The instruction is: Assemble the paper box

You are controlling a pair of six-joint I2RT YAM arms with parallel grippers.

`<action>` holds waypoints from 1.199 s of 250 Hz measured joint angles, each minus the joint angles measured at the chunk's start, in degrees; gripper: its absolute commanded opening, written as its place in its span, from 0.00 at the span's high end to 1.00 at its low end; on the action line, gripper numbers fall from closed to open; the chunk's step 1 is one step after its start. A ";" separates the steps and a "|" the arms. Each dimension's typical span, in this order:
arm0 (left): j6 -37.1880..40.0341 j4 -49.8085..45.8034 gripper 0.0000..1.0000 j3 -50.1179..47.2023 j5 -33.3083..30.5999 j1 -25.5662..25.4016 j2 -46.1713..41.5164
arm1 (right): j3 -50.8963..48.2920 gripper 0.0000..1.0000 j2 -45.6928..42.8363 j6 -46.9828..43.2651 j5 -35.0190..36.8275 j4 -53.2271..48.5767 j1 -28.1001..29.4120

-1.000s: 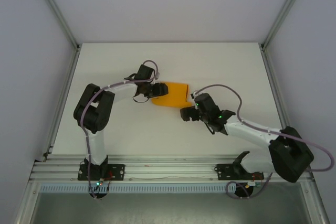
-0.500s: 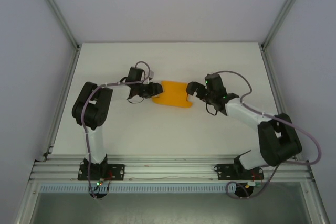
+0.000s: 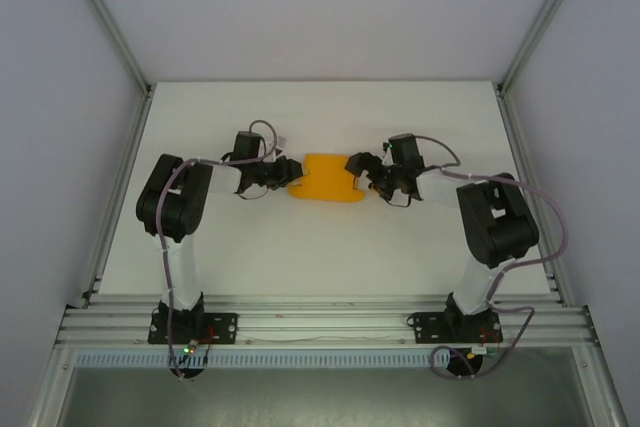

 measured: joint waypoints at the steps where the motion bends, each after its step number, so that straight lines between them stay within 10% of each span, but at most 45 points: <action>1: 0.02 0.00 0.80 0.00 0.00 0.00 0.00 | 0.07 0.08 0.07 0.02 -0.13 0.07 -0.02; 153: -0.59 2.01 0.65 0.13 1.62 1.42 0.33 | 4.11 0.66 9.03 7.04 -13.14 13.94 -1.36; 170: 0.28 0.52 0.49 0.42 1.18 1.31 -0.28 | 4.11 0.69 8.66 6.91 -13.16 13.38 -1.33; 187: 2.69 -2.47 0.04 1.09 -0.17 0.90 -1.57 | 4.11 0.69 7.65 6.64 -13.22 11.98 -1.09; 300: 55.08 -28.02 0.00 3.82 -26.32 -15.50 -33.64 | 13.97 0.78 1.14 7.74 -15.43 -17.29 -3.48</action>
